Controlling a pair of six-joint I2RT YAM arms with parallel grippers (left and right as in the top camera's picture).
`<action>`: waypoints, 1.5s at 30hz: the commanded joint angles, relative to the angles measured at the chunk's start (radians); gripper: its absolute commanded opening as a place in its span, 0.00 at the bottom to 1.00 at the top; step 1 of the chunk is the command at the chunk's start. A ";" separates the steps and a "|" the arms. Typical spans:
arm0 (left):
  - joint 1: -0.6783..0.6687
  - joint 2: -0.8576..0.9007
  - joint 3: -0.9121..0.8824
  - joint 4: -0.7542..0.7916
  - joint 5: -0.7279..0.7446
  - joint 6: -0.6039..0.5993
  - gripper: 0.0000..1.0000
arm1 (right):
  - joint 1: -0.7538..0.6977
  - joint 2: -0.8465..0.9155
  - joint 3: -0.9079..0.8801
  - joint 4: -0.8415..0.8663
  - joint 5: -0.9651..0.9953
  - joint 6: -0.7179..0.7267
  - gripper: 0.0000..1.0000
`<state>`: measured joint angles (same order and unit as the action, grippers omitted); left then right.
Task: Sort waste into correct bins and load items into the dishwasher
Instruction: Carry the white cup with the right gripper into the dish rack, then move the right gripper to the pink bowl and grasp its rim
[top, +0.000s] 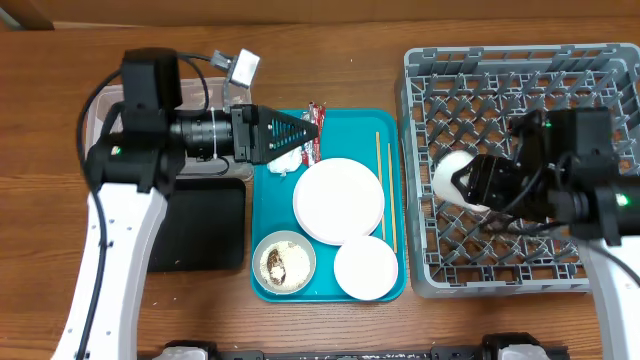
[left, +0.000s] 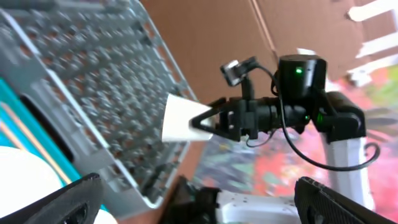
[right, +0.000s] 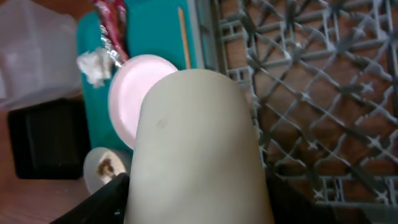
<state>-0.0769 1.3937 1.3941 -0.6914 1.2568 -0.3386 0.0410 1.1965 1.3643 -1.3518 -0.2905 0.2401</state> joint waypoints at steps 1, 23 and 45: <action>-0.003 -0.101 0.005 -0.011 -0.236 -0.006 1.00 | 0.006 0.074 0.023 -0.059 0.071 0.027 0.58; -0.003 -0.158 0.005 -0.137 -0.377 0.047 1.00 | 0.109 0.306 -0.017 -0.011 0.239 0.131 0.64; -0.421 -0.159 -0.007 -0.494 -1.102 0.048 0.90 | 0.108 0.143 0.327 0.075 0.178 0.129 0.88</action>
<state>-0.3721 1.2366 1.3922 -1.1614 0.4553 -0.2638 0.1459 1.3872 1.6444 -1.2926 -0.1078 0.3470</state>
